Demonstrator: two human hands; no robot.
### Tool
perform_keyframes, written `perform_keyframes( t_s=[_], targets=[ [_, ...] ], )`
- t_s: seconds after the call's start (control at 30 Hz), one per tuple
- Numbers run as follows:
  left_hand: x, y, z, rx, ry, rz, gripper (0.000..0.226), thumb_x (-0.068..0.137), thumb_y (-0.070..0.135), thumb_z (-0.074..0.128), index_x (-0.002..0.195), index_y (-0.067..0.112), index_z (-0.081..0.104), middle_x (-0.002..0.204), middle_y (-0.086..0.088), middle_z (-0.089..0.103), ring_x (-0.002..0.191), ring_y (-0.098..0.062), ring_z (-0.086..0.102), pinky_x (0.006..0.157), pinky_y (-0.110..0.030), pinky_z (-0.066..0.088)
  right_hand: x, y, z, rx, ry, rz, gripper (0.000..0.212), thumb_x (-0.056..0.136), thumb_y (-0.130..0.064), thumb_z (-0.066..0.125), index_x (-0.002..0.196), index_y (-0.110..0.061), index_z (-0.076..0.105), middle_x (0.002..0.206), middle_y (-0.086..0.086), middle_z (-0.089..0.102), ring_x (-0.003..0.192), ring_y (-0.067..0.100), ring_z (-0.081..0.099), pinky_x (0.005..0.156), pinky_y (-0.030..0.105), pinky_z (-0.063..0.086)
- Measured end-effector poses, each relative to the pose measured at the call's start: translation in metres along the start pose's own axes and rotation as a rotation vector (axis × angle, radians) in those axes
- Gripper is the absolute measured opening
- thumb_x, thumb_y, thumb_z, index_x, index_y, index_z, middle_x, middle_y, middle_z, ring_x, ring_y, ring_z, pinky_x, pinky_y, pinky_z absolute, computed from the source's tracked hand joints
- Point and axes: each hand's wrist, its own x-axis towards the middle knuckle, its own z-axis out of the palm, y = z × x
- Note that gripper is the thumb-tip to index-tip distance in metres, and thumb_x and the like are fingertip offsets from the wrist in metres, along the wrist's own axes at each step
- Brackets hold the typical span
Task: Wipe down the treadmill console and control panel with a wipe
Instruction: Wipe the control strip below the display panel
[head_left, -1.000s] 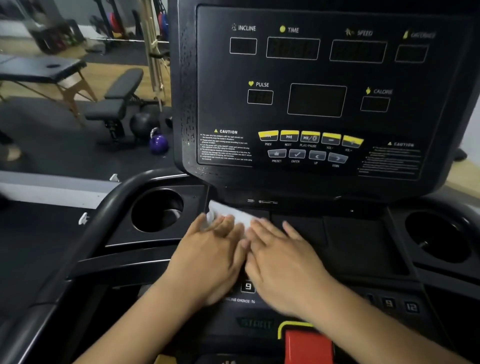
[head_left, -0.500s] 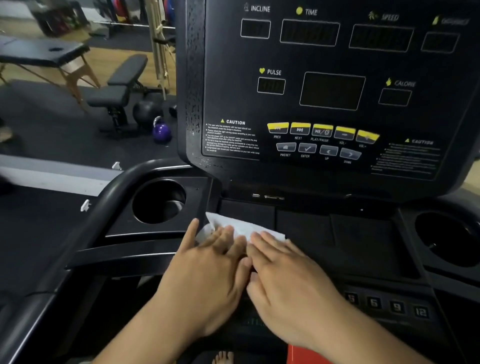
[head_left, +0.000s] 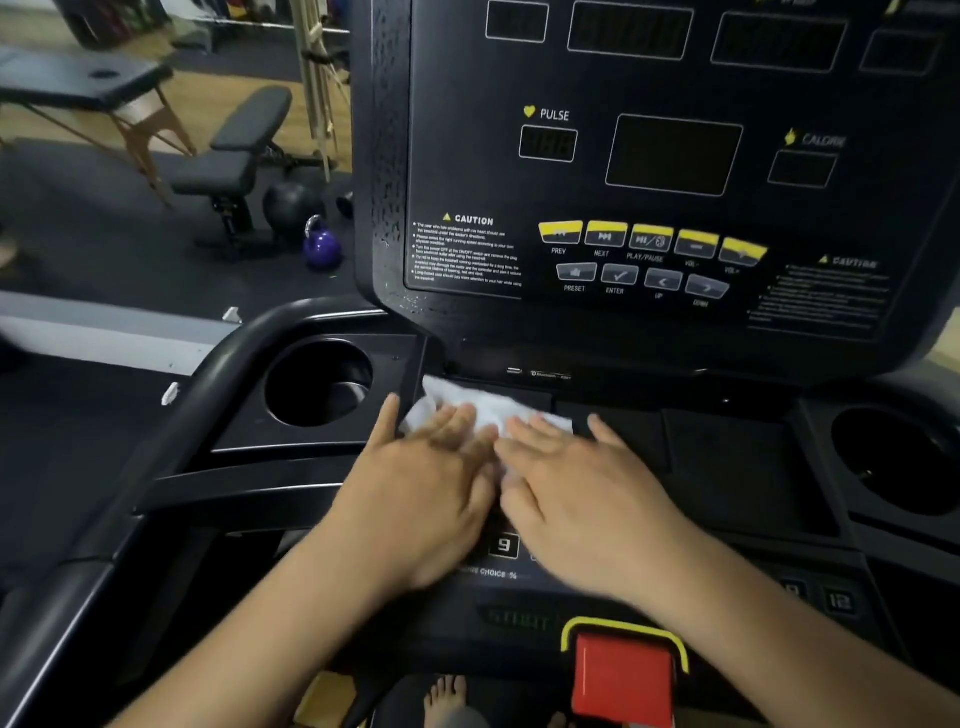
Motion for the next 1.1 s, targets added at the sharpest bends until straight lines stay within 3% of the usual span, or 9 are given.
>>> perform_keyframes(
  t_s=[0.1, 0.2, 0.33, 0.43, 0.5, 0.7, 0.83, 0.97, 1.1],
  targets=[
    [0.021, 0.001, -0.004, 0.019, 0.016, -0.034, 0.062, 0.096, 0.046, 0.002, 0.153, 0.029, 0.02, 0.162, 0.006, 0.017, 0.148, -0.006, 0.01, 0.119, -0.05, -0.004, 0.02, 0.005, -0.002, 0.008, 0.025, 0.04, 0.049, 0.098, -0.037, 0.023, 0.144, -0.026, 0.036, 0.158, -0.006, 0.024, 0.145, 0.009, 0.017, 0.117, 0.048, 0.016],
    [-0.01, 0.006, -0.003, 0.062, 0.016, 0.029, 0.073, 0.087, 0.048, -0.003, 0.144, 0.032, 0.038, 0.154, 0.004, 0.038, 0.141, -0.012, 0.034, 0.121, -0.048, 0.004, -0.008, -0.004, -0.001, 0.007, -0.026, -0.01, 0.048, 0.099, -0.04, 0.022, 0.141, -0.026, 0.04, 0.155, -0.007, 0.031, 0.143, 0.01, 0.021, 0.115, 0.044, 0.021],
    [-0.026, 0.004, 0.003, 0.128, 0.02, 0.06, 0.058, 0.093, 0.047, 0.022, 0.134, 0.023, 0.055, 0.14, -0.007, 0.056, 0.128, -0.021, 0.054, 0.112, -0.059, 0.027, -0.018, -0.006, -0.002, 0.031, -0.051, 0.015, 0.048, 0.098, -0.04, 0.023, 0.143, -0.03, 0.037, 0.157, -0.011, 0.025, 0.145, 0.007, 0.016, 0.116, 0.047, 0.015],
    [0.0, 0.007, 0.0, 0.183, -0.013, 0.005, 0.084, 0.084, 0.054, -0.008, 0.154, 0.017, 0.02, 0.161, -0.007, 0.02, 0.148, -0.017, 0.02, 0.119, -0.057, 0.002, 0.015, 0.004, -0.004, 0.047, -0.02, 0.055, 0.048, 0.099, -0.036, 0.024, 0.145, -0.031, 0.036, 0.159, -0.01, 0.022, 0.146, 0.007, 0.012, 0.117, 0.049, 0.015],
    [0.003, 0.012, -0.006, 0.198, -0.033, -0.021, 0.083, 0.084, 0.053, -0.013, 0.155, 0.017, 0.011, 0.163, -0.005, 0.013, 0.15, -0.014, 0.011, 0.119, -0.053, -0.005, 0.019, 0.004, -0.006, 0.062, -0.026, 0.055, 0.048, 0.1, -0.036, 0.023, 0.145, -0.031, 0.038, 0.159, -0.01, 0.022, 0.146, 0.007, 0.012, 0.117, 0.047, 0.017],
    [-0.026, 0.014, -0.016, 0.074, -0.043, 0.029, 0.083, 0.083, 0.056, -0.009, 0.147, 0.027, 0.034, 0.158, -0.001, 0.03, 0.145, -0.012, 0.026, 0.12, -0.045, -0.008, -0.021, -0.006, -0.006, 0.087, -0.086, 0.026, 0.051, 0.101, -0.045, 0.014, 0.139, -0.031, 0.044, 0.154, -0.015, 0.033, 0.143, 0.002, 0.019, 0.118, 0.042, 0.014],
    [0.015, 0.01, -0.011, 0.121, -0.05, -0.027, 0.06, 0.1, 0.046, 0.006, 0.154, 0.022, 0.017, 0.163, -0.003, 0.015, 0.149, -0.016, 0.015, 0.119, -0.052, -0.006, 0.019, 0.002, -0.007, 0.018, 0.013, 0.097, 0.051, 0.101, -0.043, 0.014, 0.139, -0.027, 0.045, 0.151, -0.01, 0.038, 0.141, 0.007, 0.026, 0.116, 0.046, 0.018],
    [-0.012, 0.011, -0.012, 0.118, -0.024, 0.058, 0.078, 0.086, 0.048, -0.008, 0.146, 0.027, 0.036, 0.155, -0.001, 0.037, 0.141, -0.017, 0.034, 0.121, -0.048, 0.0, -0.009, -0.008, -0.003, 0.059, 0.003, 0.033, 0.06, 0.098, -0.05, 0.009, 0.133, -0.026, 0.051, 0.145, -0.008, 0.046, 0.137, 0.009, 0.033, 0.112, 0.039, 0.026],
    [-0.023, 0.011, -0.017, 0.1, -0.019, 0.055, 0.082, 0.082, 0.051, -0.007, 0.141, 0.027, 0.045, 0.151, 0.0, 0.042, 0.136, -0.017, 0.043, 0.12, -0.047, -0.003, -0.024, -0.012, -0.002, 0.065, -0.034, 0.065, 0.071, 0.091, -0.058, 0.001, 0.138, -0.031, 0.047, 0.153, -0.014, 0.034, 0.143, 0.003, 0.022, 0.118, 0.039, 0.015]
  ],
)
